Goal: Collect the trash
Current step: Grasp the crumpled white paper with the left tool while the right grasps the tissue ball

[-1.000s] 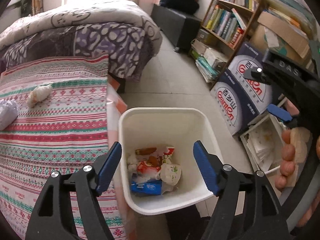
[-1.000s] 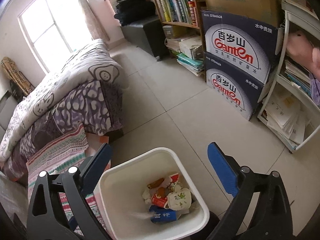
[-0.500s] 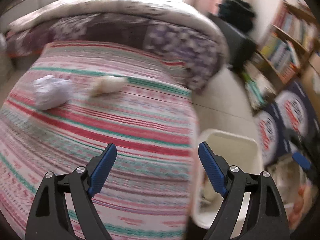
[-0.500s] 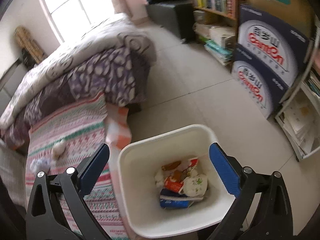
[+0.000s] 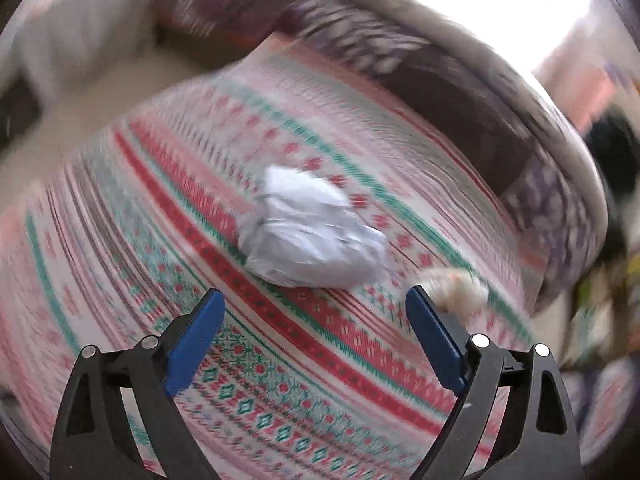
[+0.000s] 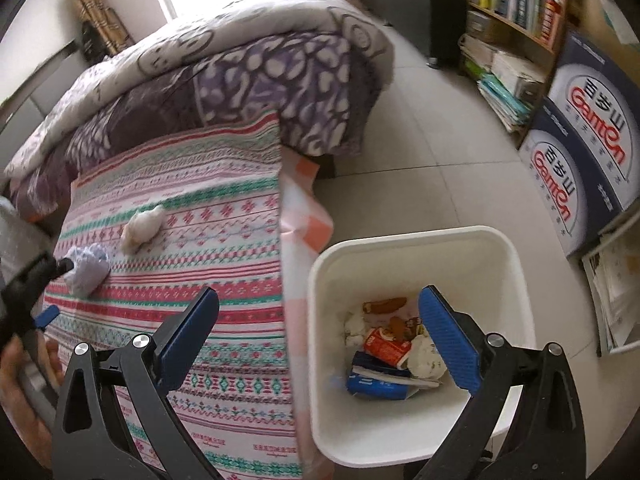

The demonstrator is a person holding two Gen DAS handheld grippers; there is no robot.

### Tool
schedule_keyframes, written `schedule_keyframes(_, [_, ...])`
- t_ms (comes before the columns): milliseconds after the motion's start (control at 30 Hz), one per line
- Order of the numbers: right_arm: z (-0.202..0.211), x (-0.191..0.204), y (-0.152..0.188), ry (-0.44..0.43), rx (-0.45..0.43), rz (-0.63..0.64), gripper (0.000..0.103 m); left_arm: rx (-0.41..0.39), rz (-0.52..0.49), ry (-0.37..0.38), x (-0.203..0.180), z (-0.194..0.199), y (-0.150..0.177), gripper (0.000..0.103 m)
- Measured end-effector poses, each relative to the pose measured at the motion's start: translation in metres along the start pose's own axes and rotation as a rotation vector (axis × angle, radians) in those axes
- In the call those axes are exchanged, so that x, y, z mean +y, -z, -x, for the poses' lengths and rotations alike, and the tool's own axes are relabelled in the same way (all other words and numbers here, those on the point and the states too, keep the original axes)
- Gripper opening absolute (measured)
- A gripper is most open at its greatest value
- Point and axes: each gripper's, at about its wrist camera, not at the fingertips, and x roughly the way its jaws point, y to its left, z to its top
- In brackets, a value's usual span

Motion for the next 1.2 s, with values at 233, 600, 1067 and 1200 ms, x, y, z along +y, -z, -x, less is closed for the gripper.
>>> schedule_keyframes(233, [-0.011,0.028,0.002,-0.014,-0.002,0.060,0.096,0.087,0.263,0.100,0.028,-0.040,-0.029,0.089])
schedule_keyframes(600, [-0.053,0.095,-0.002,-0.051,0.023,0.109,0.096,0.067,0.052,0.101,0.018,-0.037,-0.042,0.065])
schedule_keyframes(1067, [-0.145,0.212,-0.020,-0.028,-0.001,0.064,0.096,-0.075,-0.006,0.053,0.061,0.006,-0.071,0.060])
schedule_keyframes(1200, [-0.148,0.225,-0.015,-0.062,-0.045,0.131,0.069,-0.080,-0.018,0.041,0.068,0.011,-0.070,0.060])
